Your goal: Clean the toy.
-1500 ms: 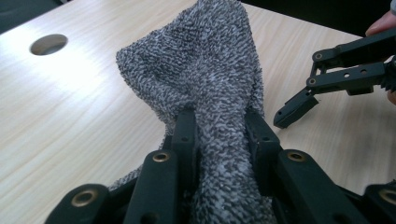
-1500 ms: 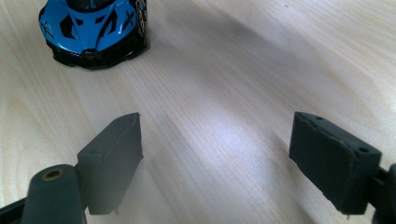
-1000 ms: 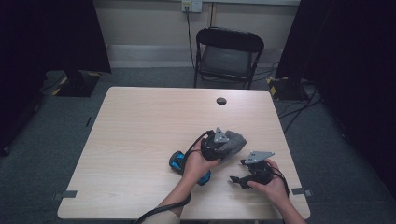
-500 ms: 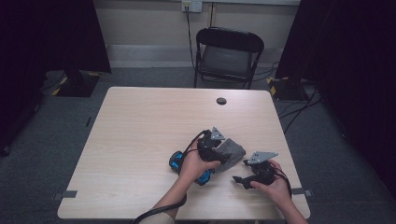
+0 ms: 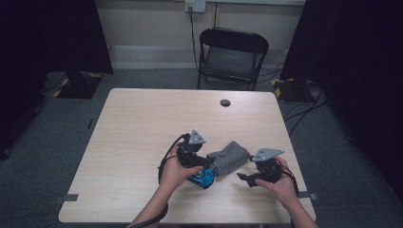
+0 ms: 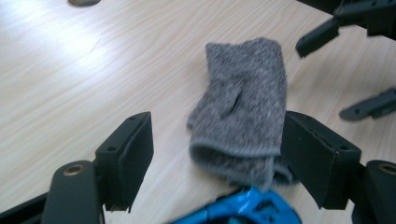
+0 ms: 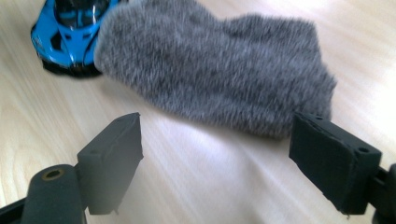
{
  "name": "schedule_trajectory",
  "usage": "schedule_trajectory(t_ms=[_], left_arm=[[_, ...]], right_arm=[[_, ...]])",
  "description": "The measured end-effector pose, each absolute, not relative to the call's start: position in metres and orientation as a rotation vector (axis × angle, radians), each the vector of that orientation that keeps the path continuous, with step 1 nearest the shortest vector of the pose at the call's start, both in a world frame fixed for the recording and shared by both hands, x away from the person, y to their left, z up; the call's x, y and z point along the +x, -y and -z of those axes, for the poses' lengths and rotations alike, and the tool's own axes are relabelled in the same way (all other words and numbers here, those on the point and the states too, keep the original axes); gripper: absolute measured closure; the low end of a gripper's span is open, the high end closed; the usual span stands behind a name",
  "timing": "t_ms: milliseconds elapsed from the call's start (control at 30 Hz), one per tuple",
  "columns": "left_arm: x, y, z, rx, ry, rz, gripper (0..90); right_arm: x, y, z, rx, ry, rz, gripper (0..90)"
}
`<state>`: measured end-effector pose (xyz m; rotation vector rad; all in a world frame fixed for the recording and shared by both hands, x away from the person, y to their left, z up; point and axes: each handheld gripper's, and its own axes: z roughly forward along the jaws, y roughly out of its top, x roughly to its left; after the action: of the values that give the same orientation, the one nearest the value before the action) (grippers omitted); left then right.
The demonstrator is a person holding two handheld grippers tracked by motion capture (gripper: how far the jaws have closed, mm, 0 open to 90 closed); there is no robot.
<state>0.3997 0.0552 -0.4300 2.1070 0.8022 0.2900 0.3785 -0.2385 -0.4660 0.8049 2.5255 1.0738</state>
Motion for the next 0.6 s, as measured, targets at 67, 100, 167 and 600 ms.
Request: schedule_trajectory(t_ms=[67, 100, 167, 600], left_arm=[[0.397, -0.063, 0.433, 2.109, -0.824, -0.292, 25.3], [0.396, -0.067, 0.435, 2.111, -0.827, -0.296, 25.3], [0.394, -0.071, 0.436, 2.114, -0.835, -0.298, 25.3], [0.37, -0.114, 0.448, 2.105, -0.873, -0.287, 24.8]], right_arm=[[0.381, 0.235, 0.462, 0.794, -2.52, -1.077, 16.6], [0.382, 0.233, 0.46, 0.784, -2.517, -1.079, 16.6], [0.384, 0.23, 0.458, 0.766, -2.52, -1.082, 16.6], [0.406, 0.187, 0.465, 0.634, -2.582, -1.035, 16.4]])
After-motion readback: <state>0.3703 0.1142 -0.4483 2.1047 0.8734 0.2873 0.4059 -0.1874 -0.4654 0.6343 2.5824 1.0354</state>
